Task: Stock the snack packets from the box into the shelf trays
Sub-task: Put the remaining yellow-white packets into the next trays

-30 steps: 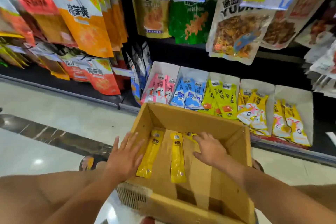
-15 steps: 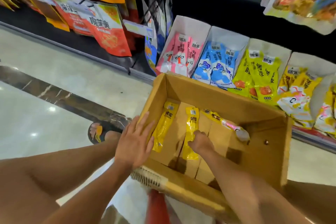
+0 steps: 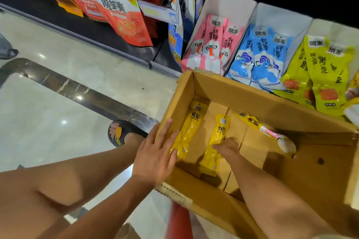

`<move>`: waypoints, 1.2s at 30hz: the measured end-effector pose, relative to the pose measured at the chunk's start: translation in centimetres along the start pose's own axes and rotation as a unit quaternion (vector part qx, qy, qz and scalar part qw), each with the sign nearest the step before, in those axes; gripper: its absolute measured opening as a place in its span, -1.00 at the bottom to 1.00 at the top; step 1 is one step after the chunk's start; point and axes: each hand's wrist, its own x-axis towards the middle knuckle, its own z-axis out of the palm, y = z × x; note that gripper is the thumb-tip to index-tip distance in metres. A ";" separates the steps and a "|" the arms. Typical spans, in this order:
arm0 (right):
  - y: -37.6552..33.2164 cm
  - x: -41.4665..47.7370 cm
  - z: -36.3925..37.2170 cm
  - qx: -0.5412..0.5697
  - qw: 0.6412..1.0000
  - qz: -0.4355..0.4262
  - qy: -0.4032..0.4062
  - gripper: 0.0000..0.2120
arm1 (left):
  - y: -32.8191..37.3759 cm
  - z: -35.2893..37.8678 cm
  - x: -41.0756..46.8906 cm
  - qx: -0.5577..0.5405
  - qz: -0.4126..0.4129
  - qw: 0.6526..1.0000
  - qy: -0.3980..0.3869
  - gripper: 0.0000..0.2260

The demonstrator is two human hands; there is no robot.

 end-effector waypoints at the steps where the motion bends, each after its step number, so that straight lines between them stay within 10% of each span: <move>1: 0.0 -0.1 0.0 0.020 1.000 0.005 -0.004 -0.38 | 0.0 0.0 0.0 0.003 -0.001 1.000 -0.003 -0.52; 23: -0.5 -16.2 -8.3 0.165 0.948 -0.268 0.048 -0.91 | 2.2 -2.0 0.1 -0.100 0.002 0.994 0.051 -0.51; 26: -1.8 -19.1 -8.5 0.151 0.931 -0.323 0.080 -0.90 | 5.9 -4.4 1.2 -0.317 -0.027 0.948 0.018 -0.56; 29: -2.9 -21.4 -8.2 0.150 0.910 -0.374 0.099 -0.86 | 8.7 -6.4 1.9 -0.547 -0.082 0.826 -0.107 -0.64; 36: -4.9 -25.1 -6.4 0.192 0.893 -0.407 0.010 -0.83 | 7.8 -7.1 3.2 -0.661 -0.145 0.730 -0.094 -0.61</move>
